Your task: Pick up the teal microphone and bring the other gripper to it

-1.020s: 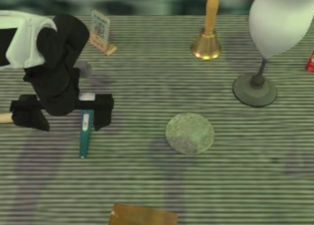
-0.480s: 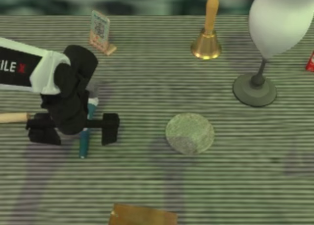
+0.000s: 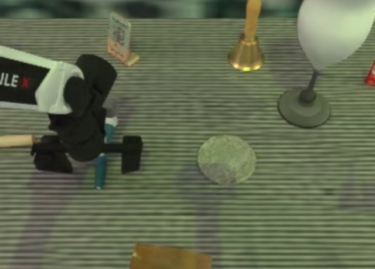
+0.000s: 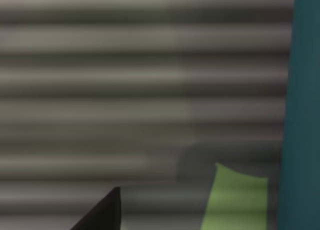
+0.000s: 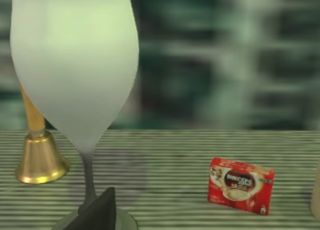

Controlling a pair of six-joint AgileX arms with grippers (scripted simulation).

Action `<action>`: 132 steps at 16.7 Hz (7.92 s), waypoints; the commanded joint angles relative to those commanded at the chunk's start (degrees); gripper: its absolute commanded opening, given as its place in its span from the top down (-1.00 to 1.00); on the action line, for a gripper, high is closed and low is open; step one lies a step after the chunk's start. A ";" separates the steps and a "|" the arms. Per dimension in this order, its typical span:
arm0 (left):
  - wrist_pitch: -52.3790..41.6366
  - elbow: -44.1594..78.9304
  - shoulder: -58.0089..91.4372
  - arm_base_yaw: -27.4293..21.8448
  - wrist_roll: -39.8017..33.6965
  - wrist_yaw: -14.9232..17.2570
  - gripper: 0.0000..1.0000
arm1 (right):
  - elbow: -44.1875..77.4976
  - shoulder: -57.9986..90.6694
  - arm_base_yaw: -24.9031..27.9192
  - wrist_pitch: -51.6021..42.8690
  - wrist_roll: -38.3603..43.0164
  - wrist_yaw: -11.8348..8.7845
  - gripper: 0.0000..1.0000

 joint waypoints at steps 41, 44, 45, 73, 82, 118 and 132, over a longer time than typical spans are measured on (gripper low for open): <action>74.75 -19.44 -22.71 2.61 16.87 28.60 1.00 | 0.00 0.00 0.00 0.00 0.00 0.00 -1.00; 79.61 -21.09 -25.23 2.94 18.31 30.87 1.00 | 0.00 0.00 0.00 0.00 0.00 0.00 -1.00; 79.98 -21.22 -25.45 2.96 18.43 31.05 1.00 | 0.00 0.00 0.00 0.00 0.00 0.00 -1.00; 84.52 -22.16 -28.92 -16.37 17.22 10.73 1.00 | 0.61 0.73 0.34 0.37 -0.05 -0.48 -1.00; 84.52 -22.16 -28.92 -16.37 17.22 10.73 1.00 | 20.17 32.35 10.26 11.86 -1.71 -14.99 -1.00; 84.52 -22.16 -28.92 -16.37 17.22 10.73 1.00 | 62.26 93.74 32.36 29.89 -3.55 -24.55 -0.40; 84.52 -22.16 -28.92 -16.37 17.22 10.73 1.00 | 62.26 93.74 32.36 29.89 -3.55 -24.55 1.00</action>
